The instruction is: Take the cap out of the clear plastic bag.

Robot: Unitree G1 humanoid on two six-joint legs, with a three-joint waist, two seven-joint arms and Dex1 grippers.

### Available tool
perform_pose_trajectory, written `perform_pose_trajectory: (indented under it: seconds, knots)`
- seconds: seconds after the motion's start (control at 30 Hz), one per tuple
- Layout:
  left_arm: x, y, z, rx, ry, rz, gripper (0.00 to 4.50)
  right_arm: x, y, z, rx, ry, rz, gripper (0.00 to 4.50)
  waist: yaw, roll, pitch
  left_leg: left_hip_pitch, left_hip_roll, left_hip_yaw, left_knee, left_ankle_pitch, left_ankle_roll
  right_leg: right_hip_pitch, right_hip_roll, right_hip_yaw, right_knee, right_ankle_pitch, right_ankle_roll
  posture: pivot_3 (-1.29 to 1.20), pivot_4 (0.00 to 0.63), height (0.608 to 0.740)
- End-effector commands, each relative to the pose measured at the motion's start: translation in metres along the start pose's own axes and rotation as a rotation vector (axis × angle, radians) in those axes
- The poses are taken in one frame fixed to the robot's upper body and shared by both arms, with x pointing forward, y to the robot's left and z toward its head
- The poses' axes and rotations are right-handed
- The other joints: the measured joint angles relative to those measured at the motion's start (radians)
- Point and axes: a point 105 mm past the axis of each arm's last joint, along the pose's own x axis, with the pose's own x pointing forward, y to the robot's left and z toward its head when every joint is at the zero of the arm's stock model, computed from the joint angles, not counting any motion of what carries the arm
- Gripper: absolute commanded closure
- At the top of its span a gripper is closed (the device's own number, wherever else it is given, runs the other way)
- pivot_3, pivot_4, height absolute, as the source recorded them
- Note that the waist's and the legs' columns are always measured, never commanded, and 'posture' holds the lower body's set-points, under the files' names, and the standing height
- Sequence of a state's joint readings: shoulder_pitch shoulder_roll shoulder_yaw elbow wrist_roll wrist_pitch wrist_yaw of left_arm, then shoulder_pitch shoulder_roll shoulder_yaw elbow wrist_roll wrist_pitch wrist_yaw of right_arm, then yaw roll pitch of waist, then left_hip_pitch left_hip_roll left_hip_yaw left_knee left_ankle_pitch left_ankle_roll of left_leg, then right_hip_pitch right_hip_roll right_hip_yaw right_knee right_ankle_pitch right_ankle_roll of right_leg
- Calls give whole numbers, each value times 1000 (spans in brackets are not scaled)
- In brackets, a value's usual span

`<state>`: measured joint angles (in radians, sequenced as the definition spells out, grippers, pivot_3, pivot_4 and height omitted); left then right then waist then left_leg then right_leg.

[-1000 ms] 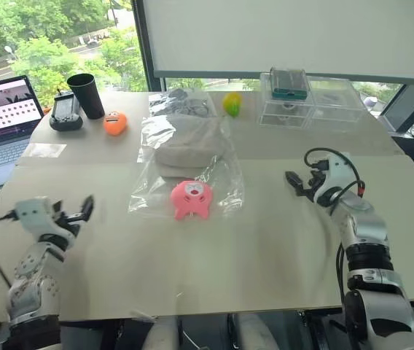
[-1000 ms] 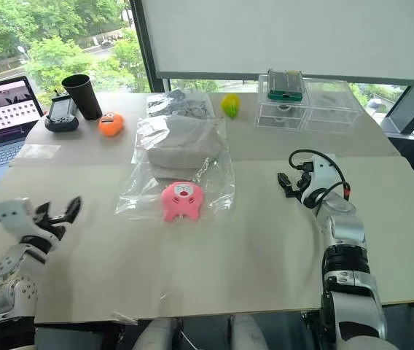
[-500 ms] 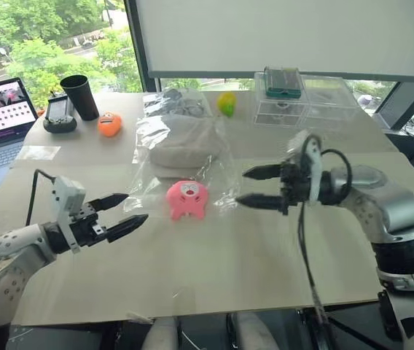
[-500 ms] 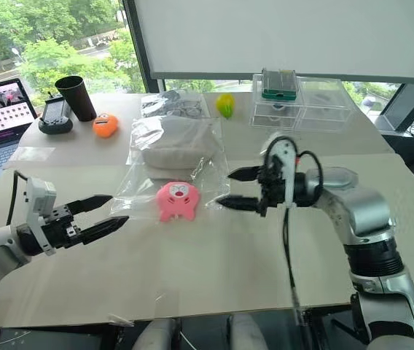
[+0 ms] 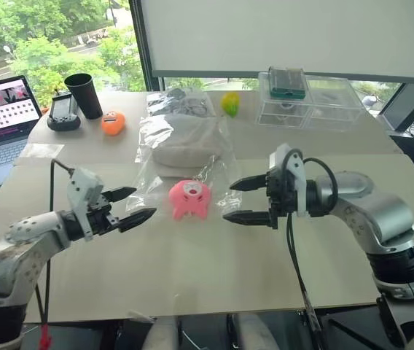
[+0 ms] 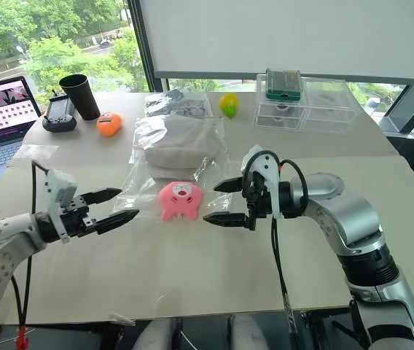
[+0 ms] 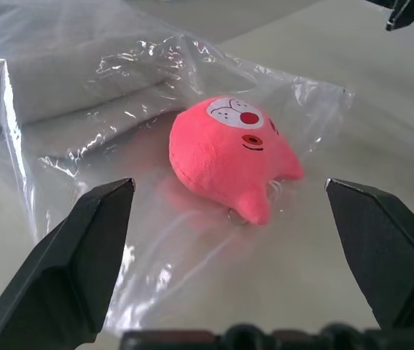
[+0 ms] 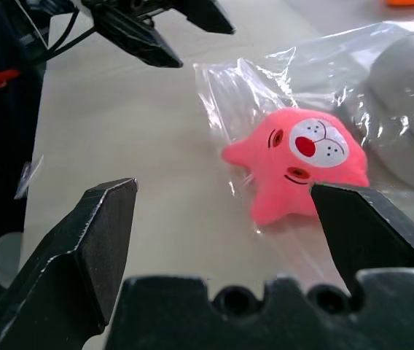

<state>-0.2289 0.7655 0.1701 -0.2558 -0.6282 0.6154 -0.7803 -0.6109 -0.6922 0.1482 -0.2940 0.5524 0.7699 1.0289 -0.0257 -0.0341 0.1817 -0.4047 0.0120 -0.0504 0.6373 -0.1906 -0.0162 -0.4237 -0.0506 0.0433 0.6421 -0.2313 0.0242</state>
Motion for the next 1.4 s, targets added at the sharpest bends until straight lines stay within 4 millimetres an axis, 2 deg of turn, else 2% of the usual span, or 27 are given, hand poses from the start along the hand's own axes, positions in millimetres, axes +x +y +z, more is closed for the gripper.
perform_pose_trajectory:
  seconds: [0.03, 0.27, 0.37, 0.6, 0.77, 0.87, 1.13, 1.23, 1.4]
  knots:
    - [15, 8, 11, 62, -21, 22, 0, -5, 0, 10, -53, -3, -32, 17, 4, 0, 0, 0, 0, 0, 0, 0, 0, 0, 0, 0, 0, 0, 0, 0, 150, 740]
    - [56, 15, 16, 83, -28, -68, 0, -16, -1, 6, -53, 15, -108, 17, 10, 0, 0, 0, 0, 0, 0, 0, 0, 0, 1, 0, 0, 0, 0, 0, 150, 740]
    - [75, 8, -8, 122, 63, -148, 0, -18, 1, 3, -46, 24, -126, 17, 12, 0, 0, -1, 0, 0, 1, 0, 0, 0, 1, 0, 0, 0, 0, 0, 150, 740]
    - [97, -1, -52, 198, 193, -231, 0, -18, 0, 0, -45, 34, -161, 17, 8, 0, 0, -1, 1, 0, 1, 0, 0, 0, 2, 1, 0, 1, -1, 0, 150, 740]
    - [104, -2, -53, 183, 182, -239, 0, -19, -1, 0, -45, 31, -181, 17, 11, 0, 0, -1, 1, 0, 3, 0, 0, 1, 2, 1, 1, 1, 0, 0, 150, 740]
    - [105, -2, -51, 173, 162, -236, 652, -20, -1, -1, -45, 33, -195, 0, 11, 0, 0, -1, 1, 0, 3, 0, 0, 1, 2, 0, 1, 1, 0, 0, 150, 740]
    - [104, -2, -47, 149, 126, -231, 3559, -17, -4, -6, -45, 46, -211, 0, 10, 0, 0, -1, 1, -1, 4, 0, 0, 1, 2, 1, 2, 1, 0, 0, 150, 740]
    - [104, -4, -40, 101, 81, -236, 4464, -16, -3, -8, -43, 49, -209, 0, 10, 0, 0, -1, 1, -1, 4, 0, 0, 0, 2, 1, 2, 1, 0, 0, 150, 740]
    - [99, -1, -11, -45, -62, -230, 4464, -13, -3, -10, -37, 55, -200, 0, 10, -1, 0, -2, 1, -1, 4, 0, 0, 0, 2, 0, 2, 1, 0, 0, 150, 740]
